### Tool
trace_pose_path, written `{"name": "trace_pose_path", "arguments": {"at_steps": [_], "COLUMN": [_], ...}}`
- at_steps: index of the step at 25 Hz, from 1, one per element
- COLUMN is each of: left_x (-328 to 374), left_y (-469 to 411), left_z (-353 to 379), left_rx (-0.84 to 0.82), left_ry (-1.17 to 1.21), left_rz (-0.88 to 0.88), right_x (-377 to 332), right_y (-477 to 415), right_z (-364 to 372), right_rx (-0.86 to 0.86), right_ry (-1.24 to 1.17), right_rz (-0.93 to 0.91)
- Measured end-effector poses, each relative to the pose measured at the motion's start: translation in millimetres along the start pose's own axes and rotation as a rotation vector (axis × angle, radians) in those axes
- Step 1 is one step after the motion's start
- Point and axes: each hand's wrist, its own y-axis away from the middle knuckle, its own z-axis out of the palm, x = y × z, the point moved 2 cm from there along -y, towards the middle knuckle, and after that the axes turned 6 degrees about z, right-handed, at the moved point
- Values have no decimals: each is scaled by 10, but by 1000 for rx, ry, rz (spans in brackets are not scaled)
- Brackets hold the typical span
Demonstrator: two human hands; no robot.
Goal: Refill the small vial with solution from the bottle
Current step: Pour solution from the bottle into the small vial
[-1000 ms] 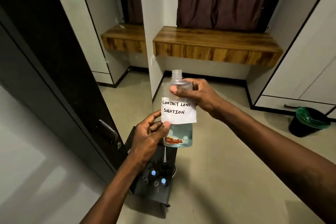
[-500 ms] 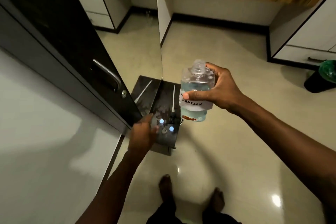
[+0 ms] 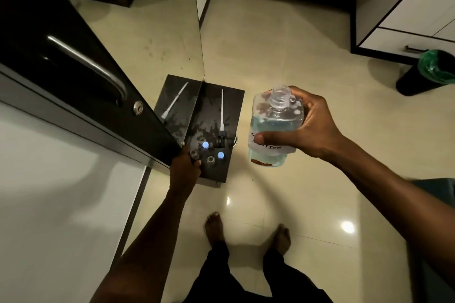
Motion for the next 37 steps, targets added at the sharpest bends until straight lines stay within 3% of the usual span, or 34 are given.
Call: {"name": "trace_pose_path", "arguments": {"at_steps": [9, 12, 14, 16, 19, 24, 30, 37], "left_x": [7, 292, 565, 862, 1376, 2244, 2626, 2720], "left_y": [64, 310, 506, 637, 752, 1029, 1251, 1251], "left_z": [-13, -318, -584, -853, -1233, -1655, -1778, -1784], "left_rx": [90, 221, 320, 315, 286, 396, 461, 468], "left_ry": [-103, 46, 106, 196, 285, 311, 300, 346], "left_rz": [69, 19, 97, 152, 343, 685, 793, 794], "right_x": [-54, -156, -274, -433, -673, -1196, -1534, -1651], "right_y": [199, 259, 321, 371, 393, 447, 518, 573], "right_z": [-45, -61, -97, -143, -230, -420, -523, -541], "right_rx": [5, 39, 108, 143, 157, 227, 295, 305], "right_ry": [17, 50, 175, 350, 653, 973, 1215, 1390], "right_rz": [-48, -70, -118, -168, -248, -456, -542, -539]}}
